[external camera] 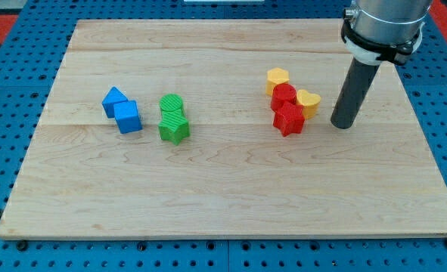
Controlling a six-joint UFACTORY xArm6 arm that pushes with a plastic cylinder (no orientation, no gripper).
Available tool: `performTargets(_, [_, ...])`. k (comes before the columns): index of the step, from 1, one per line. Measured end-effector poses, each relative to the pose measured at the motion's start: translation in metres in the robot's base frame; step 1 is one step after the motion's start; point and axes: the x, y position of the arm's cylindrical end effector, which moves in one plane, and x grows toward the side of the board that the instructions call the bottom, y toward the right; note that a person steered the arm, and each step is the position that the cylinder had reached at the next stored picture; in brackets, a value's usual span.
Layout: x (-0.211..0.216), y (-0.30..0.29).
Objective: Move the red star slightly right and down
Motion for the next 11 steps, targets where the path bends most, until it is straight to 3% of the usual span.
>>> performTargets(2, [0.009, -0.003])
performTargets(3, [0.034, -0.015])
performTargets(4, [0.074, -0.065])
performTargets(5, [0.059, -0.167])
performTargets(6, [-0.001, -0.182])
performTargets(7, [-0.007, -0.151])
performTargets(8, [-0.012, -0.073])
performTargets(9, [-0.012, -0.097])
performTargets(11, [-0.017, -0.051])
